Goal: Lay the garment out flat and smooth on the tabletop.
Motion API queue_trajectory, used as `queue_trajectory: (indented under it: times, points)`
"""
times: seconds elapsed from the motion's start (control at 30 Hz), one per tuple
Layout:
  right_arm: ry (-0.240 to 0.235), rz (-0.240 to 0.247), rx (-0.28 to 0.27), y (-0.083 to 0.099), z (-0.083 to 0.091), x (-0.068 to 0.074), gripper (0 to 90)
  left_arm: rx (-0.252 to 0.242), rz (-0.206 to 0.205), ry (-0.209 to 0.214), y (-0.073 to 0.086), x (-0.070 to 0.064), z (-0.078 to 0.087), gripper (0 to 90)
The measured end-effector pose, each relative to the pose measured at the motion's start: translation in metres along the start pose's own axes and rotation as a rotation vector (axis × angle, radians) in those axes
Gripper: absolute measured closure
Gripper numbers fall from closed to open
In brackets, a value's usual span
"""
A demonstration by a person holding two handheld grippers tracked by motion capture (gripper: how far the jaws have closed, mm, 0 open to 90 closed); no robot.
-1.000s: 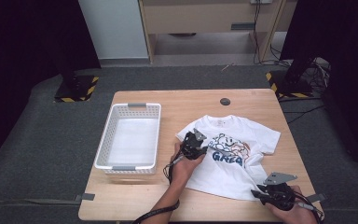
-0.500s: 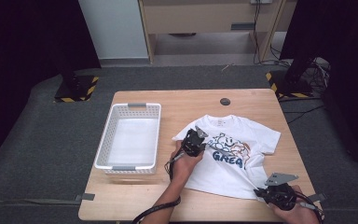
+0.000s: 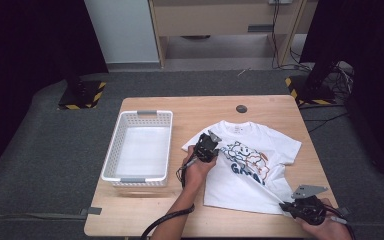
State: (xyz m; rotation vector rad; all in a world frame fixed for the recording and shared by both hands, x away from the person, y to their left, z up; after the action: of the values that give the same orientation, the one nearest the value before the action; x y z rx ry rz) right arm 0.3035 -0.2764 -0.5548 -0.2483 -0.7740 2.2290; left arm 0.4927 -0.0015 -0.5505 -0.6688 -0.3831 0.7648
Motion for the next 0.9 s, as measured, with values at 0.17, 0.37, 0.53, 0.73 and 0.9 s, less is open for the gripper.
queue_trajectory:
  times: [0.17, 0.37, 0.53, 0.73, 0.9]
  points:
    - [0.001, -0.024, -0.011, -0.003, -0.002, -0.007, 88.5, 0.007, 0.000, -0.010, 0.000, 0.005, -0.008, 81.9]
    - [0.011, -0.037, -0.021, -0.019, -0.015, -0.014, 88.3, 0.018, 0.018, -0.045, -0.002, 0.022, -0.013, 78.5]
    - [0.010, -0.049, -0.040, -0.027, -0.022, -0.018, 86.4, 0.015, 0.038, -0.059, -0.006, 0.029, -0.020, 75.0]
    - [0.046, -0.062, -0.089, -0.029, -0.014, -0.019, 57.5, -0.031, 0.055, -0.082, -0.009, 0.019, -0.004, 46.5]
    - [0.063, -0.110, -0.128, -0.021, 0.003, -0.023, 46.2, -0.081, 0.076, -0.062, -0.005, 0.004, 0.026, 40.8]
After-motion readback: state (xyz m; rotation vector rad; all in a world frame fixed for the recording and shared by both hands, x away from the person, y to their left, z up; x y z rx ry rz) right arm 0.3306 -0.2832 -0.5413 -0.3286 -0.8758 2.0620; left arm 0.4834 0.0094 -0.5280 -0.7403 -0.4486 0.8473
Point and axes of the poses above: each handheld gripper's, and its own axes: z roughly backward along the jaws, y roughly out of its underside, x roughly to its left, the point moved 5 cm from there along -z, roughly forward along the jaws, and after that the axes turned 1 degree about -y, right-handed, at the moved point
